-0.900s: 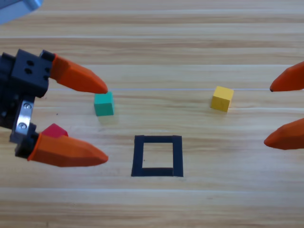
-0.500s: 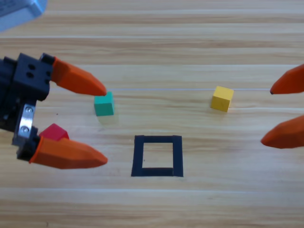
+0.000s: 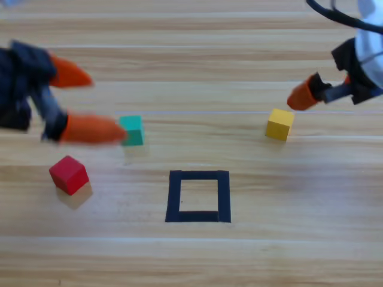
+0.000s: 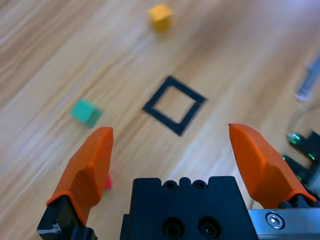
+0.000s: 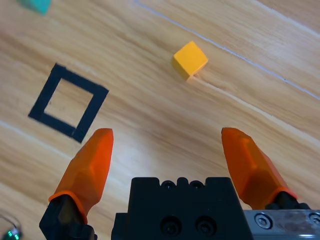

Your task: Stack the blocks in the rectangular block: red at the bottom, yellow in the middle, green on top

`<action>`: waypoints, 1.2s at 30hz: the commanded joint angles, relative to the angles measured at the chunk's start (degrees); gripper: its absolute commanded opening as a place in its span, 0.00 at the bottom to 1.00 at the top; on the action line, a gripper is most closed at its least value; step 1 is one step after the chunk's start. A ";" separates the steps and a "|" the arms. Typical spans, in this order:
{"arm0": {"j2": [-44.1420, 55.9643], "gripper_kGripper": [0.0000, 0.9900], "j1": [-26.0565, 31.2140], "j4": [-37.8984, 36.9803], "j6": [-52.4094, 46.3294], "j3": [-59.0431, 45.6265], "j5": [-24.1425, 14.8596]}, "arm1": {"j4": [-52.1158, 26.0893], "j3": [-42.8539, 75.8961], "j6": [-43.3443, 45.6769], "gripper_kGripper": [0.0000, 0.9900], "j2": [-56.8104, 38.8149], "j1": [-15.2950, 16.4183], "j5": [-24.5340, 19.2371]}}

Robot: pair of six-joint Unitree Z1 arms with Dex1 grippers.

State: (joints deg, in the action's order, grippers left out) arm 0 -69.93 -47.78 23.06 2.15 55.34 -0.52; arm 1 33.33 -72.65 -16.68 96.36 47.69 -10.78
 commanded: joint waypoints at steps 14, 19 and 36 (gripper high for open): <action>-1.53 1.00 1.11 9.81 -37.57 2.67 -20.05 | 21.52 -26.84 -24.98 0.99 26.25 -7.26 0.23; -11.19 1.00 2.08 20.18 -37.04 11.55 -18.73 | 30.92 -38.97 -30.25 1.00 36.35 -8.23 -0.38; -29.56 1.00 11.92 29.32 -40.12 19.02 -9.59 | 30.92 -44.33 -36.14 0.99 42.07 -9.20 1.90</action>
State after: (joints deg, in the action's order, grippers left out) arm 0 -96.44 -38.28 52.29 -37.81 75.88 -10.40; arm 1 63.64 -115.69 -52.39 132.58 39.89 -10.50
